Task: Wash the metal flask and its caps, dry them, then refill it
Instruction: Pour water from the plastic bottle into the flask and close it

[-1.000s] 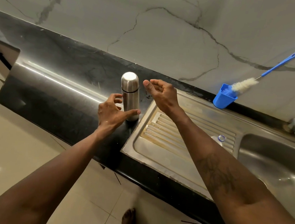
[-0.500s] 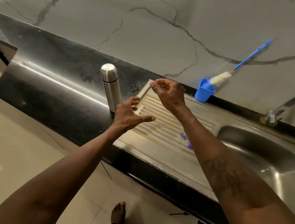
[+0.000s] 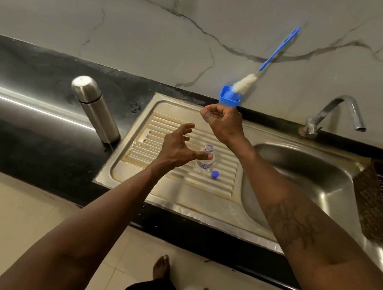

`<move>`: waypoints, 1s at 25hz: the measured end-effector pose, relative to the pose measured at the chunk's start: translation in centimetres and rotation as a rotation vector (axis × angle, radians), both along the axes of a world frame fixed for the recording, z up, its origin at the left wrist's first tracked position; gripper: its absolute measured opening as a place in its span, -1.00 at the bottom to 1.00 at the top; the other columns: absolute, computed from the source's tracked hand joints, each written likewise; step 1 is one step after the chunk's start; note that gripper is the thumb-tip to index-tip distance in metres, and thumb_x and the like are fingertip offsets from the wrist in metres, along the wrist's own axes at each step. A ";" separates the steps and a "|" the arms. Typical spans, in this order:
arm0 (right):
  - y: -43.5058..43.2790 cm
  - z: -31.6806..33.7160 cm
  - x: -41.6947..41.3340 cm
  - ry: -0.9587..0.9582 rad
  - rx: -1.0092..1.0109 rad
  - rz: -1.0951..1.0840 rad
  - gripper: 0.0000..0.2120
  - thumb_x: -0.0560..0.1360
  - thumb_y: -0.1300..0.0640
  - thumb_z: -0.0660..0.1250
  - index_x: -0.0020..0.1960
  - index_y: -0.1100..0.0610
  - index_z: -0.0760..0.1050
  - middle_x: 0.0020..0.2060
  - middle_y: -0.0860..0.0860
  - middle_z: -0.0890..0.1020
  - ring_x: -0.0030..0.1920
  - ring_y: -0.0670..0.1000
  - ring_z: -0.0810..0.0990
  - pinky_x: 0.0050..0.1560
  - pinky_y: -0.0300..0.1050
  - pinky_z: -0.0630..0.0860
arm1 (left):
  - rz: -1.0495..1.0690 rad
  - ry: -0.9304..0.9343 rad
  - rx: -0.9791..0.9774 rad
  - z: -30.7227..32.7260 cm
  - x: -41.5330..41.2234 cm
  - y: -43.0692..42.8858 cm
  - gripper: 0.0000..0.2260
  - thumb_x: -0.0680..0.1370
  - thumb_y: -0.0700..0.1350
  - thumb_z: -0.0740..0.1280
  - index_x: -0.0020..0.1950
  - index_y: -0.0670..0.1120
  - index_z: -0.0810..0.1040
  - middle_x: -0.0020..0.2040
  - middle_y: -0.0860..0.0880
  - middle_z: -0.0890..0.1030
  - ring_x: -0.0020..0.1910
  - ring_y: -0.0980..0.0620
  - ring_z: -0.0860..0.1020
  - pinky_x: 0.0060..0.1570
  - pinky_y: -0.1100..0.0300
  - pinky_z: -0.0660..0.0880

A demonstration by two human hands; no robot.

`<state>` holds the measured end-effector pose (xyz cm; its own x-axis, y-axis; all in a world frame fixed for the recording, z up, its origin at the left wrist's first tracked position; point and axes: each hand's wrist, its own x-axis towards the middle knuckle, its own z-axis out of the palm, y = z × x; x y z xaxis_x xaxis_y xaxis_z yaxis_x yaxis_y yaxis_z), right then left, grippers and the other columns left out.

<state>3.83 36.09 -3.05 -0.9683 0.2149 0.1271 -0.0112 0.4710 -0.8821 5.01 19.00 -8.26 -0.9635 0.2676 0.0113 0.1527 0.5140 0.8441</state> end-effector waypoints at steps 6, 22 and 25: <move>4.1 -3.8 0.6 -0.186 0.180 -0.146 -0.83 0.57 0.22 0.40 0.12 0.12 0.70 0.01 0.00 0.72 0.00 -0.10 0.64 0.14 -0.23 0.54 | -0.213 -0.063 -0.026 -3.5 -1.1 2.1 -0.03 0.13 0.25 0.74 0.47 0.05 0.51 0.36 0.06 0.61 0.26 0.10 0.60 0.17 0.28 0.54; 4.2 -8.9 4.4 -0.377 0.215 -0.056 -0.80 0.36 0.11 0.60 -0.04 0.04 0.69 -0.17 -0.03 0.72 -0.13 0.03 0.70 0.00 -0.08 0.66 | -0.164 -0.063 -0.015 -4.4 -1.7 0.6 -0.33 0.17 0.14 0.75 0.10 0.06 0.46 -0.12 0.07 0.72 -0.13 0.13 0.68 -0.11 0.20 0.62; 4.7 -4.6 3.5 -0.144 -0.012 -0.112 -0.76 0.46 0.11 0.55 0.12 0.04 0.68 -0.02 0.02 0.70 -0.06 0.02 0.73 -0.01 -0.04 0.70 | -0.109 -0.014 -0.065 -3.8 -2.5 0.4 -0.37 0.16 0.29 0.69 0.10 0.15 0.54 -0.15 0.09 0.73 -0.18 0.12 0.66 -0.04 0.08 0.60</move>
